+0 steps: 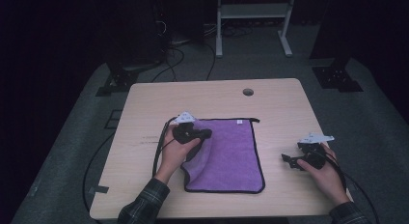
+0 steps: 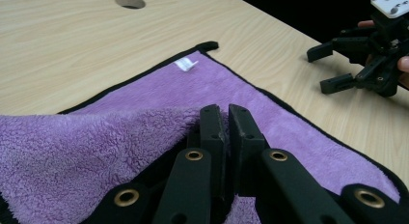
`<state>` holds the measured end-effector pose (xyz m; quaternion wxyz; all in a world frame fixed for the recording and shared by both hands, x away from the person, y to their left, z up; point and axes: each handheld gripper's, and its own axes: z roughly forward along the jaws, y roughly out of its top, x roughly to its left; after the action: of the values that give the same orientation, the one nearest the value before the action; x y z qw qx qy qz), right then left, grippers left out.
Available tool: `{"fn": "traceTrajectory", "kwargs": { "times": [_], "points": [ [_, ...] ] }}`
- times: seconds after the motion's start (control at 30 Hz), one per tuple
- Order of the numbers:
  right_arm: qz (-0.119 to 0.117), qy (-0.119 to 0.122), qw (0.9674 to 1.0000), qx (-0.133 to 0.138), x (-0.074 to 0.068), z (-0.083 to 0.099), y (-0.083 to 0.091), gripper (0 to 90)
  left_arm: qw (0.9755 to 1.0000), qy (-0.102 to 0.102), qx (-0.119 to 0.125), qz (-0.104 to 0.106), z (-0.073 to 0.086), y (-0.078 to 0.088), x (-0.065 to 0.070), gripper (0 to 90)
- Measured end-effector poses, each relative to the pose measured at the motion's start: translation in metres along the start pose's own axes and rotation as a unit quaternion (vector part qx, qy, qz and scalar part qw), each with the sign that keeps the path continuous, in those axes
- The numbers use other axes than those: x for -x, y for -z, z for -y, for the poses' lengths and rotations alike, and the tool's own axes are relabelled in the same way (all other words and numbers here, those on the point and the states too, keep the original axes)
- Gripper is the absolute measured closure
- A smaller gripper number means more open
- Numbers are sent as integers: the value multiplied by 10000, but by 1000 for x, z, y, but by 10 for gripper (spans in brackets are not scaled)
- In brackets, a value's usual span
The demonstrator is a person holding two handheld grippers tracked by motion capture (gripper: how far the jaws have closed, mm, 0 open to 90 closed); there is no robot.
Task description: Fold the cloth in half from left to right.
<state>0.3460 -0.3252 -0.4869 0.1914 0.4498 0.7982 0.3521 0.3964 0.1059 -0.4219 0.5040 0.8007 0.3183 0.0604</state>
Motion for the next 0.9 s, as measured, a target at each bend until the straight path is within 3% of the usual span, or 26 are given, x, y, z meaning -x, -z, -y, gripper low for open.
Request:
{"fn": "traceTrajectory", "kwargs": {
  "times": [0.9],
  "points": [
    [0, -1, 10000, -3, 0, 0, 0, 126, 9978, -33, -224, 630, -21, -86, 27, 854]
  ]
}}
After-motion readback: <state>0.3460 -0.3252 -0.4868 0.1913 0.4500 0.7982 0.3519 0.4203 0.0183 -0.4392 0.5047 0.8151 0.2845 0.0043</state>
